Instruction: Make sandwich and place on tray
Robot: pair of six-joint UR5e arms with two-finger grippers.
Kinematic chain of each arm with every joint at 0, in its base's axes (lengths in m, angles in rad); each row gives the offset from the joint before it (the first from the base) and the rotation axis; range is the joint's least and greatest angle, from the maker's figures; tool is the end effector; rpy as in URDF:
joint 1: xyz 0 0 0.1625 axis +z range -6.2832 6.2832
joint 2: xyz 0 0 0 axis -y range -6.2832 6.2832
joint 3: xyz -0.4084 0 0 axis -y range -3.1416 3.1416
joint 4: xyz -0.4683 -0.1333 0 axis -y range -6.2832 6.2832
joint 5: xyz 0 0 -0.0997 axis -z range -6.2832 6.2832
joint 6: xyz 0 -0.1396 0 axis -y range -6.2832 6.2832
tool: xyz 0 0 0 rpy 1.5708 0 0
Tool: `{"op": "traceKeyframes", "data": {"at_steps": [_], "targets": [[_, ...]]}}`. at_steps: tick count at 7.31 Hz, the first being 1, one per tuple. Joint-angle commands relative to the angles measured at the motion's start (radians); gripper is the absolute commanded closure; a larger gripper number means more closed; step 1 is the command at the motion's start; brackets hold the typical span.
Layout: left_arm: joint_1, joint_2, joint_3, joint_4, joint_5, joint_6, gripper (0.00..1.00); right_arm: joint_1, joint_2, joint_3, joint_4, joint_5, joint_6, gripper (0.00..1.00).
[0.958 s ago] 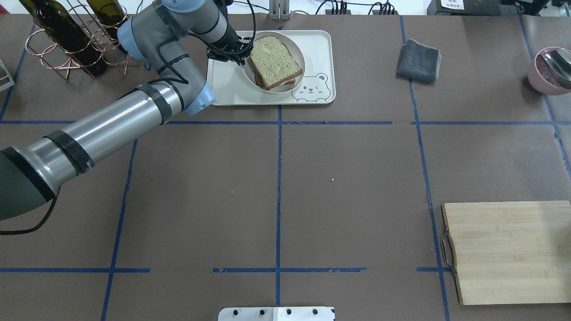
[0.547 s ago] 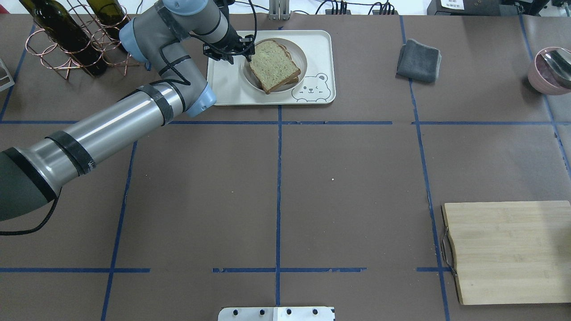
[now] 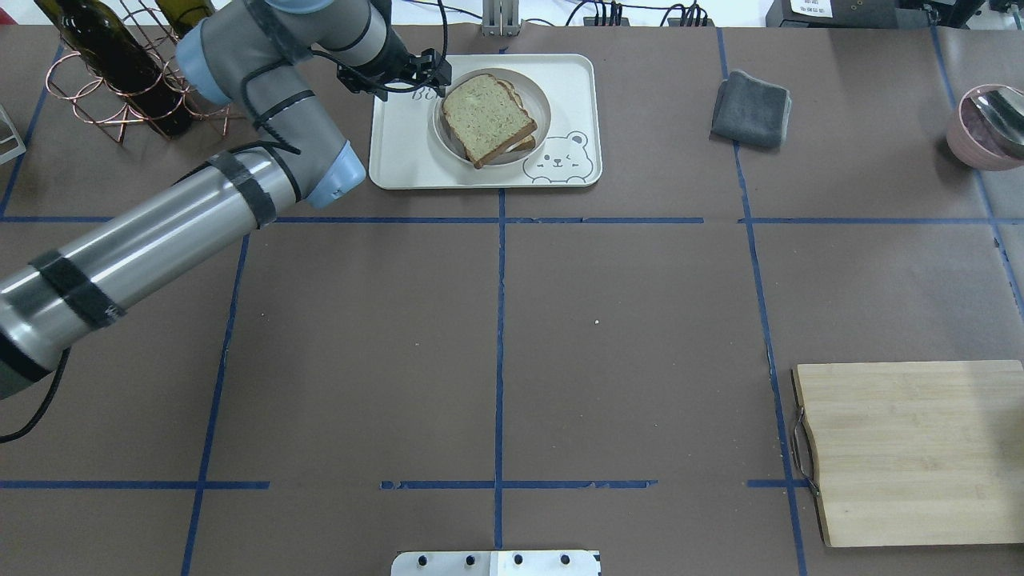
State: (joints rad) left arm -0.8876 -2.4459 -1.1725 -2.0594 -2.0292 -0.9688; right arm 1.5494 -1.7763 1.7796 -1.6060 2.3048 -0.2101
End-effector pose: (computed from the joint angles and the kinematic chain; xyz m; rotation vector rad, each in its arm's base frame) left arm 0.5059 -0.7348 0.1986 0.3315 0.9808 -0.0384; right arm 0.0295 -0.4820 0.6675 0.0389 -0.7350 -0.2093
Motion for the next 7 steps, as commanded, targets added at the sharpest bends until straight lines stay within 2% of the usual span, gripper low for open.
{"op": "traceKeyframes", "data": {"at_steps": [1,3,4,6,7], "targets": [[-0.042,0.213,-0.402,0.261,-0.069,0.127,0.00,0.000,0.006,-0.002,0.000,-0.001,0.003,0.00],[-0.126,0.413,-0.670,0.423,-0.091,0.357,0.00,0.000,0.003,0.000,0.000,-0.001,0.040,0.00],[-0.201,0.491,-0.720,0.500,-0.092,0.540,0.00,0.000,0.003,0.000,0.000,-0.001,0.041,0.00],[-0.345,0.638,-0.719,0.541,-0.097,0.851,0.00,0.000,0.003,0.000,0.000,0.001,0.057,0.00],[-0.447,0.707,-0.695,0.544,-0.190,0.940,0.00,0.000,0.001,-0.002,-0.002,0.001,0.058,0.00]]}}
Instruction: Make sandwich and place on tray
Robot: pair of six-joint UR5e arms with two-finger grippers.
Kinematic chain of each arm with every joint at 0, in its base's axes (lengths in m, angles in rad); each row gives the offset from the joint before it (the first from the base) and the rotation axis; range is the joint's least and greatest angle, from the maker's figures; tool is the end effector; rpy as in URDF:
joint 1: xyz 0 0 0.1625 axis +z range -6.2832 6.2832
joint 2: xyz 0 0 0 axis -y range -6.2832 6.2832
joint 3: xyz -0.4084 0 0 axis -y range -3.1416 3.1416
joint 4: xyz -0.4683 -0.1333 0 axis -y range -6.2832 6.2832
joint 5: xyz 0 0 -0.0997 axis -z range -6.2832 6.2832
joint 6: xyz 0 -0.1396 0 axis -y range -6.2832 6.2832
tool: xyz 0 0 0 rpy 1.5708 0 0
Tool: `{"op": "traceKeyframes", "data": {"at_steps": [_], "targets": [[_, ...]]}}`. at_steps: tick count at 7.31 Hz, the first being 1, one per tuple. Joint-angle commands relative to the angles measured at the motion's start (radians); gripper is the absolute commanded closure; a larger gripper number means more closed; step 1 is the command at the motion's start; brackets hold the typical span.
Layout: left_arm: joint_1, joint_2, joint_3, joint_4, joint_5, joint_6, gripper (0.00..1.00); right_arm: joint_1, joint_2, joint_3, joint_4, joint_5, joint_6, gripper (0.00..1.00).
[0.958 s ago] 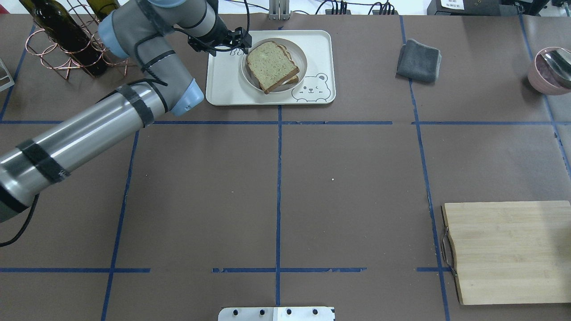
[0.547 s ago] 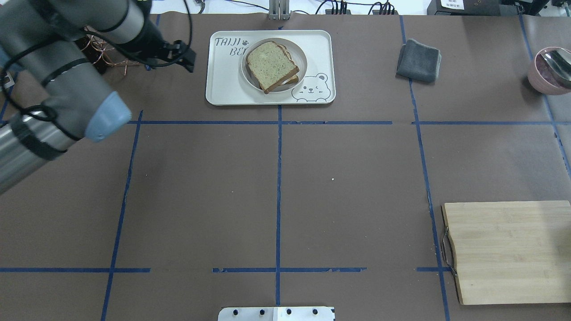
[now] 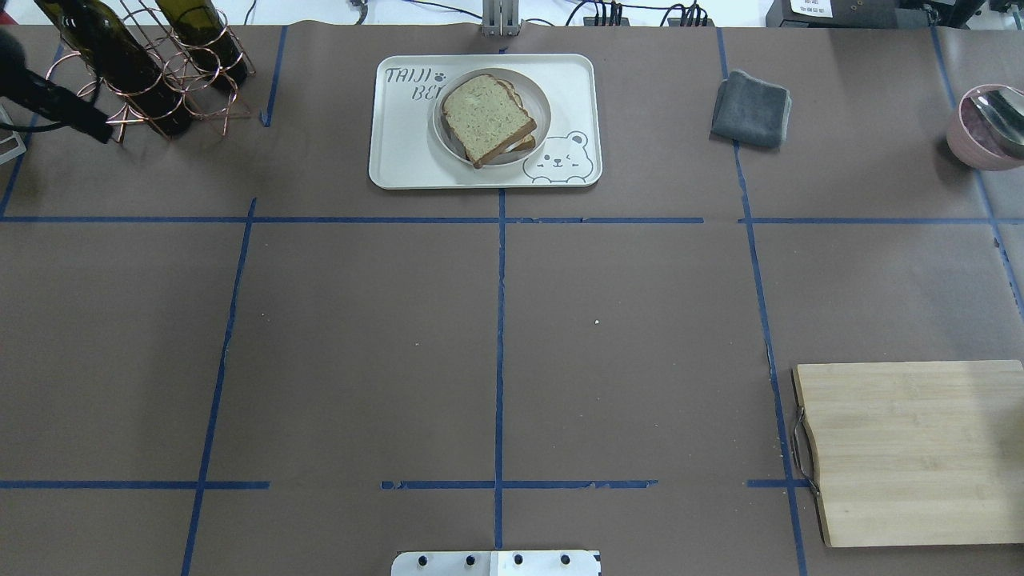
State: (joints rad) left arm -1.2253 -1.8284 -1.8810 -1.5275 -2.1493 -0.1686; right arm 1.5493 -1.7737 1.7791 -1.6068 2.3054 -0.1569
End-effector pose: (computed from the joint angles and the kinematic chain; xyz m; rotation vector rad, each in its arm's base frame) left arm 0.1644 -0.6249 0.3568 0.3505 0.6784 0.3199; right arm 0.0293 -0.4832 0.6666 0.0206 -0.7357 -0.1590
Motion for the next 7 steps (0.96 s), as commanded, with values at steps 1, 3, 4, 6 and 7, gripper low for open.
{"op": "traceKeyframes", "data": {"at_steps": [1,3,4,6,7], "targets": [[-0.202,0.197,0.069,0.029,-0.199,0.153,0.00,0.000,-0.003,-0.001,-0.001,0.000,0.003,0.00],[-0.268,0.378,0.089,-0.038,-0.213,0.226,0.00,0.000,-0.006,-0.001,0.001,0.002,0.003,0.00],[-0.296,0.441,0.086,-0.037,-0.215,0.231,0.00,0.002,-0.007,-0.001,-0.001,0.002,0.003,0.00],[-0.334,0.474,0.068,-0.022,-0.216,0.277,0.00,0.000,-0.007,0.002,0.001,0.002,-0.004,0.00],[-0.361,0.477,0.071,-0.017,-0.216,0.287,0.00,0.000,-0.001,0.000,0.001,0.003,-0.006,0.00]]}}
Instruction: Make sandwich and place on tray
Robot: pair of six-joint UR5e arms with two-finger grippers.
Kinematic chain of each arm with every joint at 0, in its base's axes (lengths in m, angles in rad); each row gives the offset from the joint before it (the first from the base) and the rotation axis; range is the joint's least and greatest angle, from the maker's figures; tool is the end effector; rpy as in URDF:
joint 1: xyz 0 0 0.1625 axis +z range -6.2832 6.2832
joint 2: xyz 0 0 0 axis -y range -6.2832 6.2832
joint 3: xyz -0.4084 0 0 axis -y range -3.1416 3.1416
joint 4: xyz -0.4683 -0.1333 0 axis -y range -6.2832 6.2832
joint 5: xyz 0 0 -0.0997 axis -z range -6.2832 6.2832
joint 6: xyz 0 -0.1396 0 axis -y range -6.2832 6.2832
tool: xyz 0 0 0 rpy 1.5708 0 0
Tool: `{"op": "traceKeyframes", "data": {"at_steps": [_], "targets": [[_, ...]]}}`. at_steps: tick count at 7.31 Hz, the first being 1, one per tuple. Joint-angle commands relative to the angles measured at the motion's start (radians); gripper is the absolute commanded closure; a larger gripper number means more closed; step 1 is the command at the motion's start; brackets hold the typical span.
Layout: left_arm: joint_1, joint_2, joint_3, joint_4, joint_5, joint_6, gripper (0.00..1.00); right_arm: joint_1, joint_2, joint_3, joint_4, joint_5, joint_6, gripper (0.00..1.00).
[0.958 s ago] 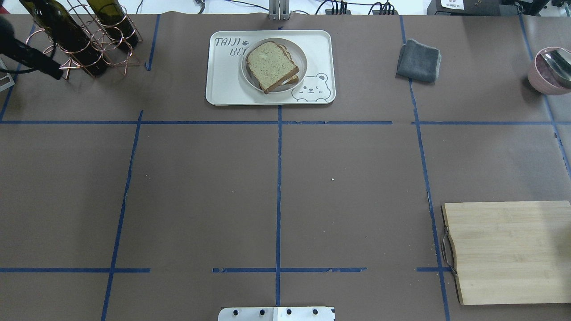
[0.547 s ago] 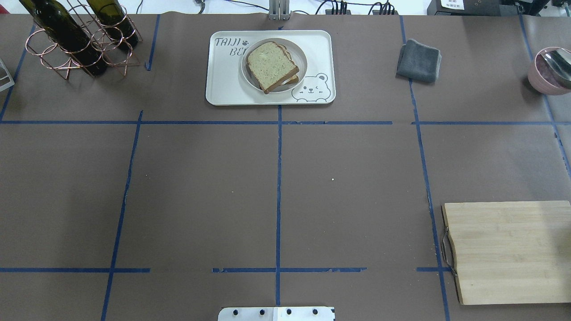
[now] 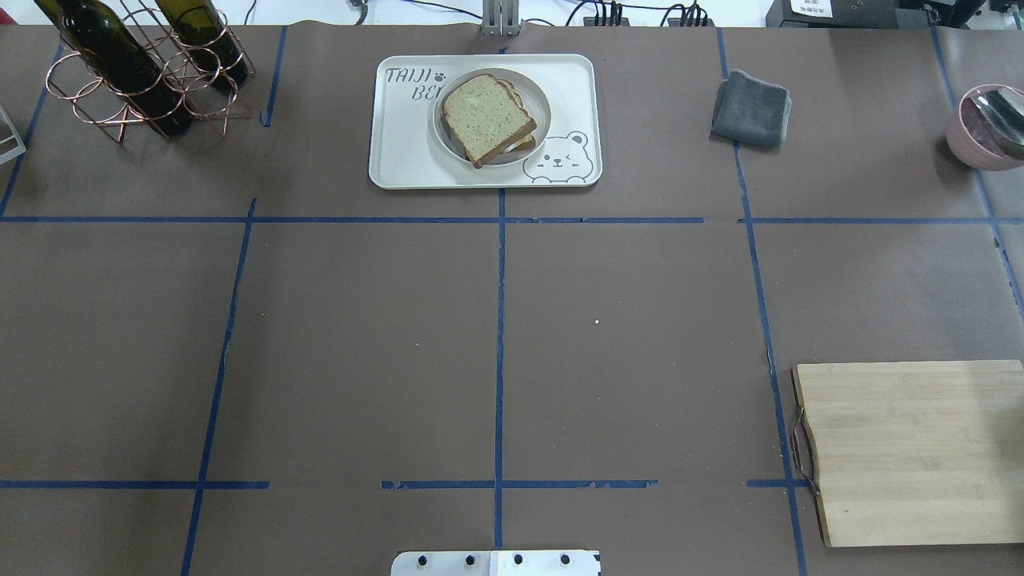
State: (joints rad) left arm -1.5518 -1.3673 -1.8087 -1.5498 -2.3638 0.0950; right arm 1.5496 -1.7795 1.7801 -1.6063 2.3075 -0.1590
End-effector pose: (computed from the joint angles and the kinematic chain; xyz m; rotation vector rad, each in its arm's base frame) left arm -0.0246 -0.4870 0.6430 0.0428 0.7924 0.1133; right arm 0.0293 -0.4804 0.6686 0.0175 -0.7380 -0.1591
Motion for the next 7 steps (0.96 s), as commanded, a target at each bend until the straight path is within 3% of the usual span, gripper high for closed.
{"op": "traceKeyframes", "data": {"at_steps": [1,7], "targets": [[-0.034,0.010,0.014,0.005,0.001,0.020,0.00,0.001,0.006,-0.005,-0.001,0.003,0.001,0.00],[-0.033,0.011,-0.004,0.004,0.011,0.025,0.00,0.023,0.012,0.015,0.002,0.000,-0.008,0.00]]}}
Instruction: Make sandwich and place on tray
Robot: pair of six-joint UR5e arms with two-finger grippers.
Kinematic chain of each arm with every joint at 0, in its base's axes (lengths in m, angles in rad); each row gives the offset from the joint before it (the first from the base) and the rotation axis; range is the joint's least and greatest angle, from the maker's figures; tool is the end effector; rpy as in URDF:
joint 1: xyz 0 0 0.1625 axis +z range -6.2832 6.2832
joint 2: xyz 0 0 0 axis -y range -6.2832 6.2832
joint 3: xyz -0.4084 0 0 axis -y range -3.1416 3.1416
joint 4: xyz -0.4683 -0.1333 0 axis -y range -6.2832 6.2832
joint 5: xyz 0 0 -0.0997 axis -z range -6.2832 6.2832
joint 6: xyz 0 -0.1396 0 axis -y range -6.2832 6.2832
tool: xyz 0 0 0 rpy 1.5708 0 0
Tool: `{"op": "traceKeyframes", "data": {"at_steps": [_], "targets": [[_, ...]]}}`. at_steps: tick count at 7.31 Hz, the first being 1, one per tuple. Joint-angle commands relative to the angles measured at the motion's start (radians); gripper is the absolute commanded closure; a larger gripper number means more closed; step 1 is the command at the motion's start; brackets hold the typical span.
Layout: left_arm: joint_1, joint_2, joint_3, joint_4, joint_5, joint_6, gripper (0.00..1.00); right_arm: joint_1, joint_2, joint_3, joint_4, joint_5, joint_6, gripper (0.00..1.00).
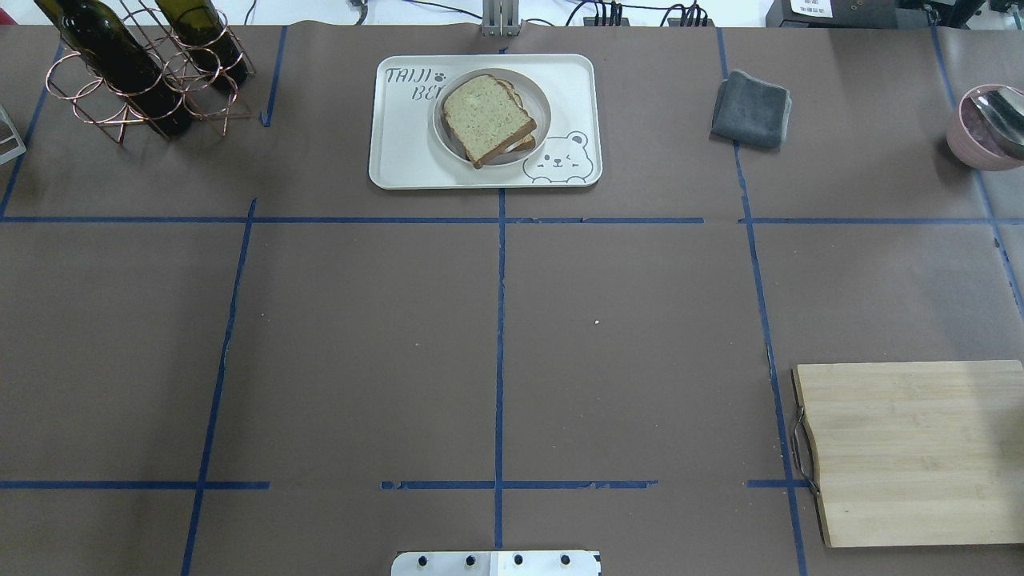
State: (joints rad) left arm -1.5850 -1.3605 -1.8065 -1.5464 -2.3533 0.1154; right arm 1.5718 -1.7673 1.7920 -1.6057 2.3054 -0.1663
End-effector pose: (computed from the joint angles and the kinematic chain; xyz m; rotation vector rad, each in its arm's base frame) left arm -0.0417 -0.4822 0.6489 0.0517 0.7811 0.0964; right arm 0.0402 -0.4870 0.6561 0.0517 -0.7336 -0.1540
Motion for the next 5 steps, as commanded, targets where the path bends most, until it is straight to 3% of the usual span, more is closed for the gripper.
{"op": "traceKeyframes", "data": {"at_steps": [1,5], "targets": [[0.000,-0.002,0.006,0.000,0.000,0.004,0.00,0.001,-0.003,0.001,0.000,0.002,-0.001,0.00],[0.002,-0.005,0.007,-0.003,-0.001,0.004,0.00,0.001,-0.001,-0.003,0.000,0.003,0.001,0.00]]}}
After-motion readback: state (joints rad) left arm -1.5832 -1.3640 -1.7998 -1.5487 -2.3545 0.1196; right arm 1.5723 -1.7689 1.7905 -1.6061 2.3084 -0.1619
